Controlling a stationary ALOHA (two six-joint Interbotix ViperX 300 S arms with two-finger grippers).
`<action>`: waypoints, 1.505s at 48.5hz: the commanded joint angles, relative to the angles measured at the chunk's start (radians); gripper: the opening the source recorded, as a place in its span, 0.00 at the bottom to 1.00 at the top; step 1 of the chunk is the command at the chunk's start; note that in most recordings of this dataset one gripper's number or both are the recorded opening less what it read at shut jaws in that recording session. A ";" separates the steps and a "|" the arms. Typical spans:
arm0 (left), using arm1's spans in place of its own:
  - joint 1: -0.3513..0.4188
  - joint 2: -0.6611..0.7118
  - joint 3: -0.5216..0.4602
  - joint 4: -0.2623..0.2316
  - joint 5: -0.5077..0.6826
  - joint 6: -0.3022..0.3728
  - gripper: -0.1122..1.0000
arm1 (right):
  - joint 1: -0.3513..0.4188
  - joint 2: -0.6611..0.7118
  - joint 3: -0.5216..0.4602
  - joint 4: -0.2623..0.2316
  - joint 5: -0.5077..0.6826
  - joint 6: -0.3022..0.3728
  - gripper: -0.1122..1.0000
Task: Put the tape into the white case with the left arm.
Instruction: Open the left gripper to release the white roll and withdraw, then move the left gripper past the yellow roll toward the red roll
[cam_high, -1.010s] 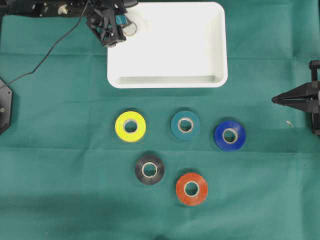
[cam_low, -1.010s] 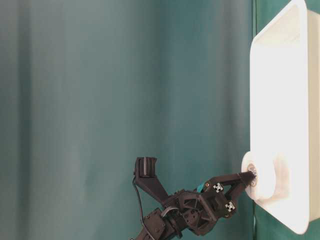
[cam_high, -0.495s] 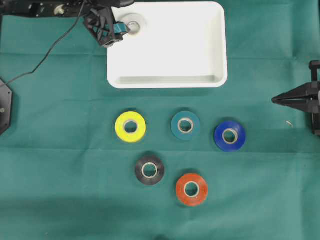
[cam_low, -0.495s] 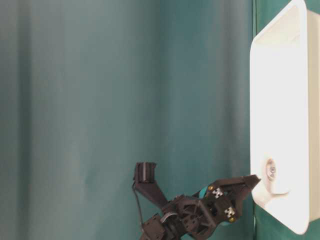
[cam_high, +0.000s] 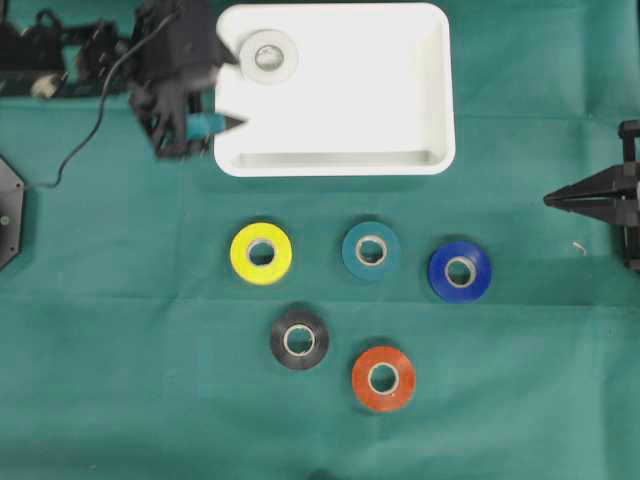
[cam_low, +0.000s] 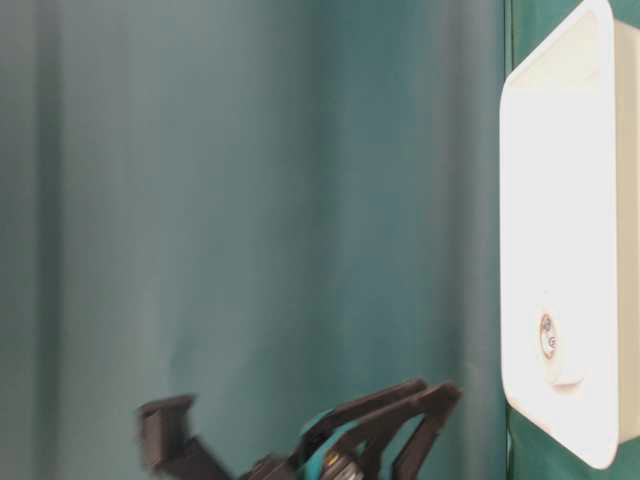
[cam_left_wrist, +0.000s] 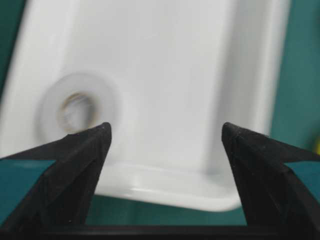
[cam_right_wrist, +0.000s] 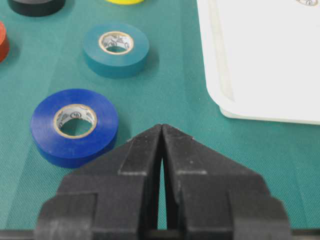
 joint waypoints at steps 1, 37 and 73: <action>-0.061 -0.067 0.008 -0.003 -0.005 -0.021 0.92 | -0.002 0.005 -0.009 -0.002 -0.009 0.000 0.02; -0.403 -0.324 0.202 -0.003 -0.186 -0.209 0.92 | -0.002 0.003 -0.009 -0.002 -0.009 0.000 0.02; -0.428 -0.267 0.190 -0.003 -0.210 -0.207 0.91 | -0.002 0.003 -0.008 -0.002 -0.009 0.000 0.02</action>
